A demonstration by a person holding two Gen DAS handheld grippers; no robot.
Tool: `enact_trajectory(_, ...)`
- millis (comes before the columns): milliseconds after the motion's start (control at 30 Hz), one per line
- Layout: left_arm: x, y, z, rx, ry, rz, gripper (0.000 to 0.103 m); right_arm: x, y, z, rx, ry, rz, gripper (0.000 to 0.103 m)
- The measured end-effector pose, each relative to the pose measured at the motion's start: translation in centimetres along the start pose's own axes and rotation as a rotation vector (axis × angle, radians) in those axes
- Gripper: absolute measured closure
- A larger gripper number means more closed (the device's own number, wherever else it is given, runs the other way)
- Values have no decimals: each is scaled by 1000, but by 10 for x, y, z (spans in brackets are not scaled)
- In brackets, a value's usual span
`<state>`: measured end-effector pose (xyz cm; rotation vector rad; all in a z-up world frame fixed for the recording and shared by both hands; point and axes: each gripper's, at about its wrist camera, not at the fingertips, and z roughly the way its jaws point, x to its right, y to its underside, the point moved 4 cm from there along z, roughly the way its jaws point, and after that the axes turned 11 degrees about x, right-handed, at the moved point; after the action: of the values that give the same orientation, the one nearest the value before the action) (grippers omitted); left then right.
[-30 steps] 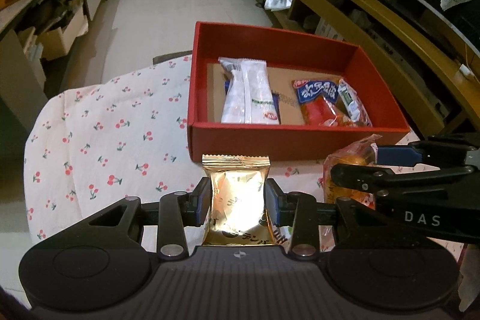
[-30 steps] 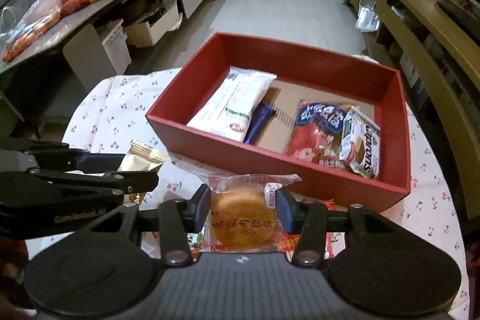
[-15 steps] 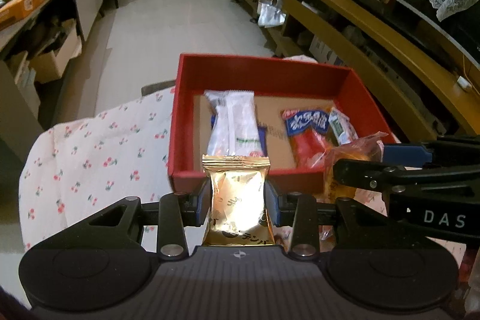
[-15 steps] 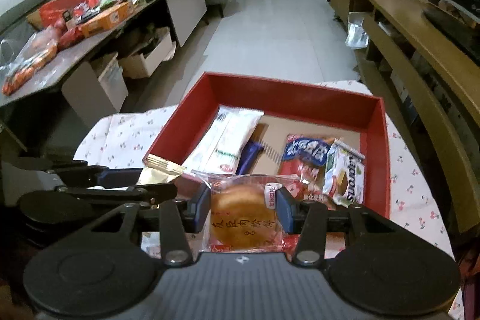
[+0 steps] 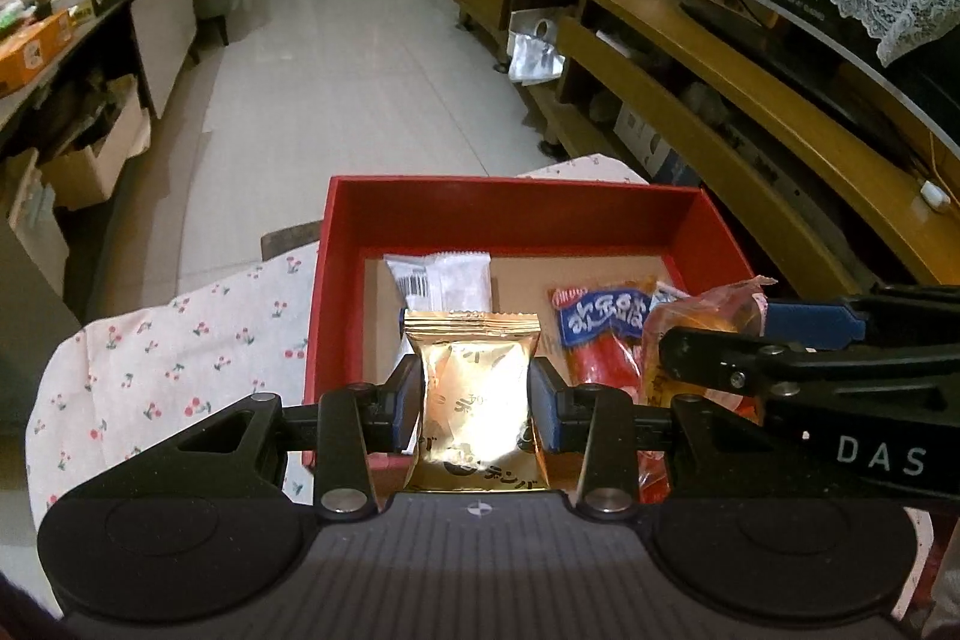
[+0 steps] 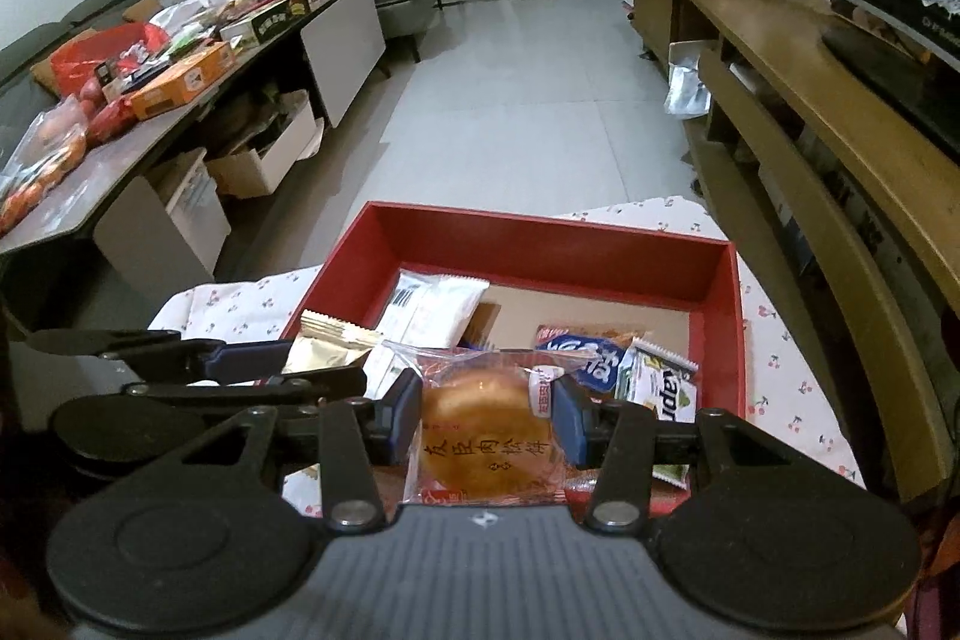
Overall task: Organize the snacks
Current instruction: 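Lift both held packs and carry them over the red box, then lower both packs into the box and open both grippers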
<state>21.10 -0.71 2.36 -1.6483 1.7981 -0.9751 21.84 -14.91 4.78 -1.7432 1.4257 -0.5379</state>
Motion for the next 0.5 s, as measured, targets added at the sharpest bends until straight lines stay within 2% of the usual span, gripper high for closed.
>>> enact_trajectory(500,0,-15,26,8,-47,29,57,12,-12,29,-8,38,15,33)
